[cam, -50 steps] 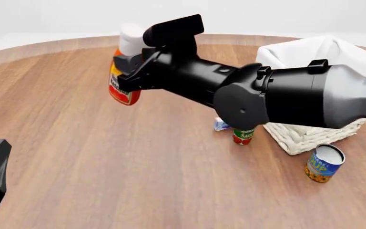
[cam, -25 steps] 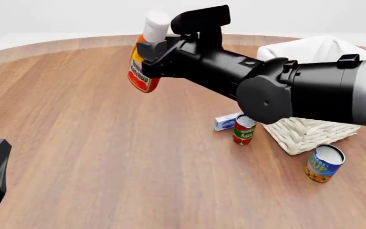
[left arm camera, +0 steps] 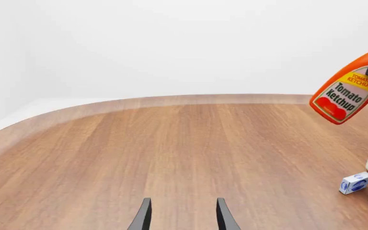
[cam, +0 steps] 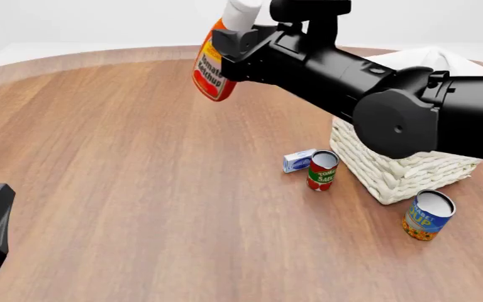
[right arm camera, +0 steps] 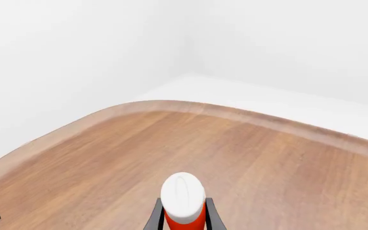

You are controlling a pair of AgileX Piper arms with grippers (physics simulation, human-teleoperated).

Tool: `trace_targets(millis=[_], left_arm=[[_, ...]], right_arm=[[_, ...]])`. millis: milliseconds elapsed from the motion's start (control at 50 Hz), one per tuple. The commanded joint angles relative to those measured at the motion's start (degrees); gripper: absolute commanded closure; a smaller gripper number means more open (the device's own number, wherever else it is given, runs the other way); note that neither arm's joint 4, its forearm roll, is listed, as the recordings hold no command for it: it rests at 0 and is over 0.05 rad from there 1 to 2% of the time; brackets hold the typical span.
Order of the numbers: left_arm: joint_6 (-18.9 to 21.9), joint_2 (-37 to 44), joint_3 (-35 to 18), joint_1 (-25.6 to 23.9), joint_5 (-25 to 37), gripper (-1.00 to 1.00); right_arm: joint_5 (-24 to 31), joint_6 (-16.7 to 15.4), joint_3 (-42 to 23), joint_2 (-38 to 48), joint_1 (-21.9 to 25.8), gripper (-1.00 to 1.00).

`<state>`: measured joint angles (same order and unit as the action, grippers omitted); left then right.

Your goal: Pick up the ketchup, and put it in the basket.

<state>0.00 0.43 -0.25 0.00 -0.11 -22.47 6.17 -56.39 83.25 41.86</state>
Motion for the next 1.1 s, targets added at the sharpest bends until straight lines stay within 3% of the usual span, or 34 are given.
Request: trace_targets(millis=[20,600,1100], left_arm=[[0.0,0.0,0.0,0.0,0.0,-1.0],[0.0,0.0,0.0,0.0,0.0,-1.0],[0.0,0.0,0.0,0.0,0.0,-1.0]], right_arm=[[-1.5,1.1,2.0,-3.5,-2.1,1.0],[-6.2,4.8,9.6,-13.7,-9.4,1.0],[-5.1,5.4,13.3,-20.1,-22.7,1.0]])
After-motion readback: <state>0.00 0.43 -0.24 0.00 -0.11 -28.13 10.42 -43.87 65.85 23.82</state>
